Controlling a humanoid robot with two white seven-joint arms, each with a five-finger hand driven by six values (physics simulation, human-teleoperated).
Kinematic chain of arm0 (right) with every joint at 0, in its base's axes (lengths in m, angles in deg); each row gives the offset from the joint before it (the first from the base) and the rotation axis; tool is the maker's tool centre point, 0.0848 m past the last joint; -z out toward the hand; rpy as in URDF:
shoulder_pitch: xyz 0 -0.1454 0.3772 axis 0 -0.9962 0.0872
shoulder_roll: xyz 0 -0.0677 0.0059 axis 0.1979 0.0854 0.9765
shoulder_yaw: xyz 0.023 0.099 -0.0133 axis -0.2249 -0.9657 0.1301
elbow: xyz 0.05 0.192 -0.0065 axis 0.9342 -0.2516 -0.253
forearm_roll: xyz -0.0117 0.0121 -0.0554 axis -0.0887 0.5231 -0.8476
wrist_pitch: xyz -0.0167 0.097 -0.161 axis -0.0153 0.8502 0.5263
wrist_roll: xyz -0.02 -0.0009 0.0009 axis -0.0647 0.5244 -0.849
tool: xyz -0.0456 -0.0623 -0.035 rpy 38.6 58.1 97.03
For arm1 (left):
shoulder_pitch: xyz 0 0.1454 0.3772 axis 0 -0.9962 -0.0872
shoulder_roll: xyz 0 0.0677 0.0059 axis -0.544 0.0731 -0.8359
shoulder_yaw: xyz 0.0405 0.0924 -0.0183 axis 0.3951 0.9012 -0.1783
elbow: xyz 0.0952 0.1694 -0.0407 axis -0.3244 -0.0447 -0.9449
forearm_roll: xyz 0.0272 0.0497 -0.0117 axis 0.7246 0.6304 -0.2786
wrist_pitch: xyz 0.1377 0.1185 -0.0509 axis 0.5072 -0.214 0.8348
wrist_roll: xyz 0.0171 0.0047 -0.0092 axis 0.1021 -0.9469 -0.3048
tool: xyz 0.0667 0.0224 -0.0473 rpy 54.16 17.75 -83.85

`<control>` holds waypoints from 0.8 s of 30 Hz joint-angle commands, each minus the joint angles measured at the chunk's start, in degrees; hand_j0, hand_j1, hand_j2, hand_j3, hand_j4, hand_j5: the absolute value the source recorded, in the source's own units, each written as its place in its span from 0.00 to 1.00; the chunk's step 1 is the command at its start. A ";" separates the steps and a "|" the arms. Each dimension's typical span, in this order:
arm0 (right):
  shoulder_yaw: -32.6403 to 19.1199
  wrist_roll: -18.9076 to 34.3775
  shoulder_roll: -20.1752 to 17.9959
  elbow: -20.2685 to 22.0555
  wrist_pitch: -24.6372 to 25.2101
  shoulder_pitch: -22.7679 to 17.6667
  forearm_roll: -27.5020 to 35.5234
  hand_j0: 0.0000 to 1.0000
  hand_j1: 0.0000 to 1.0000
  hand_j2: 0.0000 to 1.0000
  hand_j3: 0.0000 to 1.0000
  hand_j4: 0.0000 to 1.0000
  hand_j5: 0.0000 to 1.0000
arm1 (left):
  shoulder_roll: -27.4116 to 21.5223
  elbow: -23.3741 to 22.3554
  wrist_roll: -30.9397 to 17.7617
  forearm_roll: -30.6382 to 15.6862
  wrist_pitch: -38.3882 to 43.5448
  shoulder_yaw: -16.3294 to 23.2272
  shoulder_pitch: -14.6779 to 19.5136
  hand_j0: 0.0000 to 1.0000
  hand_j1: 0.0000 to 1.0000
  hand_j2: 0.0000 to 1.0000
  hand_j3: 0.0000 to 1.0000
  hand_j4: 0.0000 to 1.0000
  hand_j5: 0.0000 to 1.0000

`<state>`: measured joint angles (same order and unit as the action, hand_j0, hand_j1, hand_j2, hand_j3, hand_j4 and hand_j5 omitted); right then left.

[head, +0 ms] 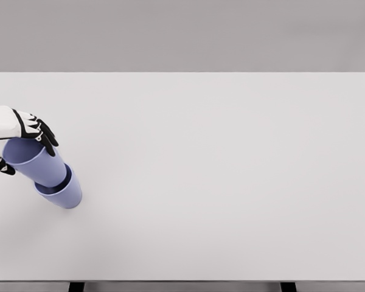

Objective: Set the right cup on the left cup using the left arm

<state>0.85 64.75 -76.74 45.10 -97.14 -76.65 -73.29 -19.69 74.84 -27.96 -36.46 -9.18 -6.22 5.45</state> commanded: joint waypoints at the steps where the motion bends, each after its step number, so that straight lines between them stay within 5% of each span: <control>1: 0.00 0.01 0.00 0.01 0.00 0.00 -0.01 1.00 1.00 1.00 1.00 1.00 1.00 | 0.31 -0.12 0.03 -0.34 0.16 -0.11 0.00 0.66 0.66 0.66 0.66 0.66 0.66; 24: 0.00 0.01 0.00 0.00 0.00 0.00 -0.01 1.00 1.00 1.00 1.00 1.00 1.00 | 1.10 -1.44 0.03 0.10 0.16 -0.20 -1.23 0.66 0.66 0.66 0.66 0.66 0.66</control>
<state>0.85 64.75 -76.74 45.08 -97.14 -76.65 -73.29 -18.54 73.39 -27.97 -35.92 -9.18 -6.30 4.22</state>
